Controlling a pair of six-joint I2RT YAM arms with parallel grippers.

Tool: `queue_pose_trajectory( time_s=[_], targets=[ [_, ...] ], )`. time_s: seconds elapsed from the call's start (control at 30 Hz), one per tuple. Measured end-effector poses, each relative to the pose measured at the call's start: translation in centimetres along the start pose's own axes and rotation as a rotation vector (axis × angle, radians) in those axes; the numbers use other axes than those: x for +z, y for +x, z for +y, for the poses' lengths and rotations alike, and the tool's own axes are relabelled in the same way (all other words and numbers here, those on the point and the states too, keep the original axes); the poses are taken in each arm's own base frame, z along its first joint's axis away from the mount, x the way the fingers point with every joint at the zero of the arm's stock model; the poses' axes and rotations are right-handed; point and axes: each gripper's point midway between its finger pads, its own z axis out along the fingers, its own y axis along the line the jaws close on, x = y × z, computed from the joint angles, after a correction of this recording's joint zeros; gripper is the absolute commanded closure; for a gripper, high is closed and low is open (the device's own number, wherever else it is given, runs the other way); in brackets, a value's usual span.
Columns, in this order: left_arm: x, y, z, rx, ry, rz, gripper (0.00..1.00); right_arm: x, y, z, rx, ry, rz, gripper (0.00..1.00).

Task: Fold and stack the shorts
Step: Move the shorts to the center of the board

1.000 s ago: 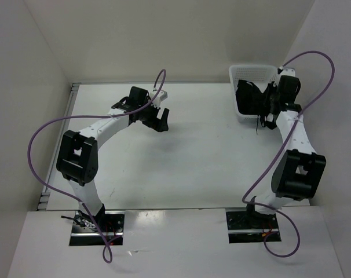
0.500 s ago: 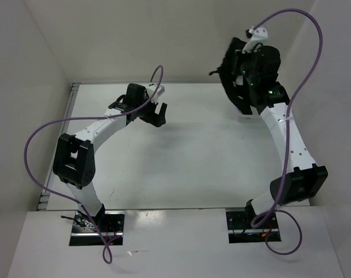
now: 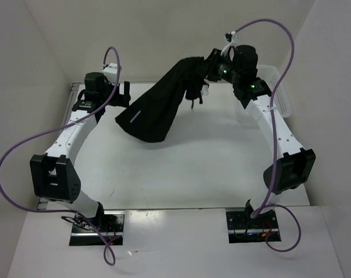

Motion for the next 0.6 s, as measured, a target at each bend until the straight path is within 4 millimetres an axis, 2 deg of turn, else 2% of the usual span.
queue_pose_trajectory(
  time_s=[0.07, 0.1, 0.2, 0.27, 0.33, 0.4, 0.47, 0.53, 0.6],
  targets=[
    [-0.2, 0.3, 0.4, -0.004, -0.008, 0.001, 0.0, 0.7, 3.2, -2.4, 0.059, 0.057, 0.067, 0.66],
    [-0.2, 0.5, 0.6, -0.007, -0.01, 0.007, 0.0, 1.0, 4.9, -4.0, 0.075, 0.098, 0.1, 0.49],
    [0.0, 2.4, 0.6, -0.014, -0.004, 0.048, 0.0, 1.0, 10.7, -9.8, 0.054, 0.26, 0.199, 0.28],
    [0.1, 4.2, 0.4, -0.02, 0.0, 0.089, 0.0, -0.1, 14.1, -13.3, 0.021, 0.35, 0.272, 0.26],
    [0.2, 6.4, 0.3, -0.026, 0.002, 0.136, 0.0, -1.5, 16.4, -16.0, -0.008, 0.415, 0.334, 0.26],
    [0.1, 8.9, 0.1, -0.033, 0.006, 0.192, 0.0, -2.3, 16.9, -17.3, -0.034, 0.439, 0.358, 0.26],
    [-0.1, 11.0, -0.1, -0.039, 0.008, 0.245, 0.0, -2.4, 16.1, -17.9, -0.066, 0.441, 0.343, 0.3],
    [-0.1, 11.9, -0.1, -0.041, 0.005, 0.271, 0.0, -1.8, 15.1, -18.0, -0.093, 0.431, 0.329, 0.34],
    [0.3, 12.2, 0.2, -0.041, -0.006, 0.276, 0.02, -0.1, 14.0, -18.3, -0.117, 0.416, 0.307, 0.36]
  ],
)
